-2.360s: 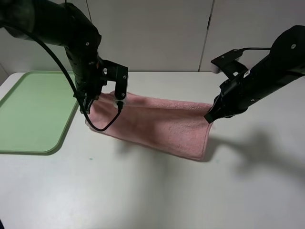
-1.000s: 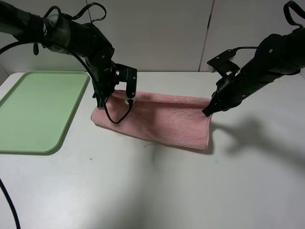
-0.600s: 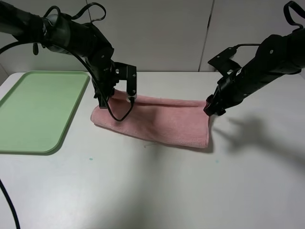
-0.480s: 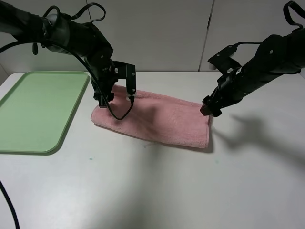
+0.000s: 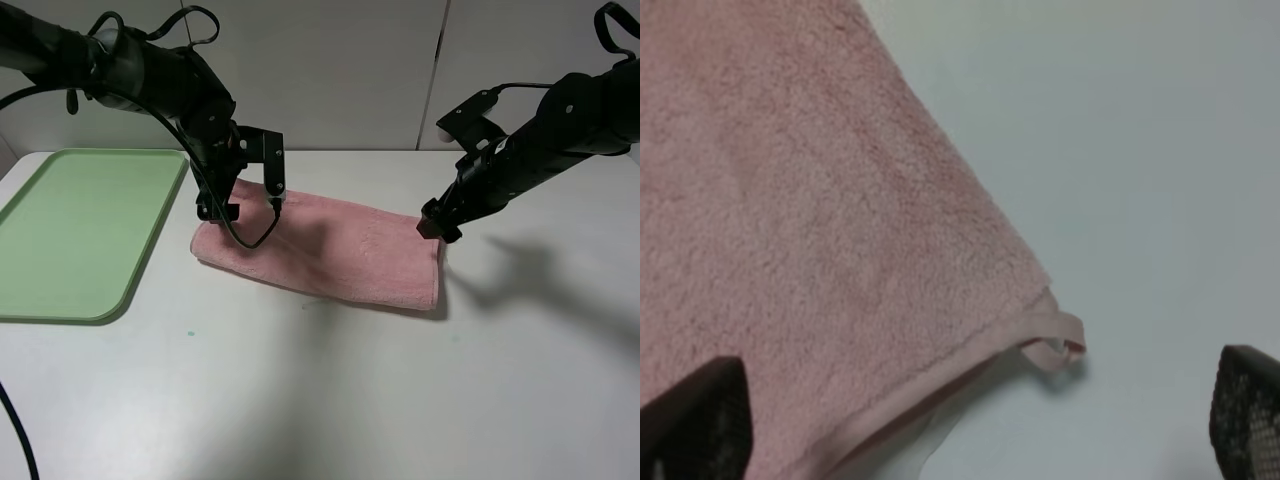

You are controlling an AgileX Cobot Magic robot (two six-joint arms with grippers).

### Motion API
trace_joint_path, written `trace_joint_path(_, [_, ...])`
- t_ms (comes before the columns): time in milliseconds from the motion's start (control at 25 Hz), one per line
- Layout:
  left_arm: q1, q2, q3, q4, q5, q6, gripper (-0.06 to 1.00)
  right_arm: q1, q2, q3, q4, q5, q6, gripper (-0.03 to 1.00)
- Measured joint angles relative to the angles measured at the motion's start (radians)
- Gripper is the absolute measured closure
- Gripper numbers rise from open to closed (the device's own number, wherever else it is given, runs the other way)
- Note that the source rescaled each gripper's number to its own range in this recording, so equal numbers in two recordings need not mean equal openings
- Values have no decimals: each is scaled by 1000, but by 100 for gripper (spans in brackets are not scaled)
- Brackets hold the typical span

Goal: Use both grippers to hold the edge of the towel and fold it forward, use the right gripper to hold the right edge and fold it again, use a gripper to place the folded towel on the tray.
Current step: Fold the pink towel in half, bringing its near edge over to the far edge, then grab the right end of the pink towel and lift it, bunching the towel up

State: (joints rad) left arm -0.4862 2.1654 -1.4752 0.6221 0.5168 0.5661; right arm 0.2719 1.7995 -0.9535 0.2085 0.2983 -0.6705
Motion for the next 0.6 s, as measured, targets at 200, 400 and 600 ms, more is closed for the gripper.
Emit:
trace_joint_path(200, [0,0,0,0,0,0,-5,0,0,0,-1,-2,0,-3])
trace_joint_path(400, [0,0,0,1,1,-21,-5,0,0,0,-1,-4,32,-3])
trace_joint_path(600, [0,-3,0,3,29,-44,-5,0,0,0,-1,-3,110,-3])
